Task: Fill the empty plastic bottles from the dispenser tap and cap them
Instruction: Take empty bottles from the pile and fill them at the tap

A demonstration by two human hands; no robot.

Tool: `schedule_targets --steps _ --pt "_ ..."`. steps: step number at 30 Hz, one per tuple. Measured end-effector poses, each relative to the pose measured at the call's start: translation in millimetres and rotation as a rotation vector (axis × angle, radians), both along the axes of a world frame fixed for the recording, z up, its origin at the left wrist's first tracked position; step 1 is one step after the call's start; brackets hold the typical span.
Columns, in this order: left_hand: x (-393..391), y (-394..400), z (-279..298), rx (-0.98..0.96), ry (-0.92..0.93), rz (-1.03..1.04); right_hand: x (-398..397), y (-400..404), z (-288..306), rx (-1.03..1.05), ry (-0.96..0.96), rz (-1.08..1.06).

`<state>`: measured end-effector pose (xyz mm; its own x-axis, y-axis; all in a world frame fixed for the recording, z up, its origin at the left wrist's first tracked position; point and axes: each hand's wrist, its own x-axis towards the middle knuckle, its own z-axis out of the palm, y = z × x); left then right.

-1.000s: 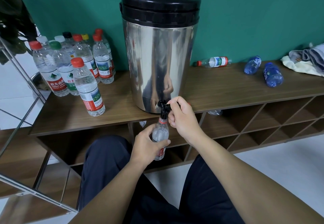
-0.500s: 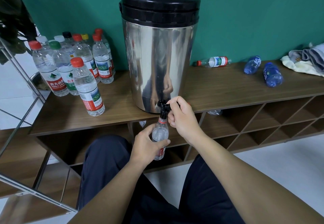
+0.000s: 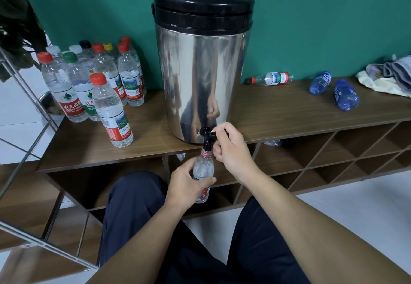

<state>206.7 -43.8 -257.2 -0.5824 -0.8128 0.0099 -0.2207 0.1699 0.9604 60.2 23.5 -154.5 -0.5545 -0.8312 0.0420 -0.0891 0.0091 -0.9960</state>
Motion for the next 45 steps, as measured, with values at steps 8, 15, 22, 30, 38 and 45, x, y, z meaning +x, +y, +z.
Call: schedule_targets --steps 8,15,22,30,38,45 --pt "0.5 1.2 2.4 0.001 -0.012 0.003 0.0 0.1 -0.7 -0.004 -0.003 0.003" --pt "0.4 1.5 3.1 0.0 -0.01 0.003 -0.3 1.0 0.1 -0.005 0.006 0.002" --pt "1.0 0.9 2.5 -0.008 -0.014 -0.001 -0.3 -1.0 -1.6 -0.004 -0.008 -0.017" --pt "0.4 0.1 0.6 -0.009 -0.006 -0.01 0.3 0.6 0.0 0.007 0.008 -0.004" --pt "0.7 0.9 1.6 0.01 0.002 -0.02 0.1 0.5 0.1 0.007 0.016 -0.01" --pt "0.3 1.1 1.2 0.016 0.01 -0.019 -0.1 0.6 -0.1 0.011 0.021 -0.013"
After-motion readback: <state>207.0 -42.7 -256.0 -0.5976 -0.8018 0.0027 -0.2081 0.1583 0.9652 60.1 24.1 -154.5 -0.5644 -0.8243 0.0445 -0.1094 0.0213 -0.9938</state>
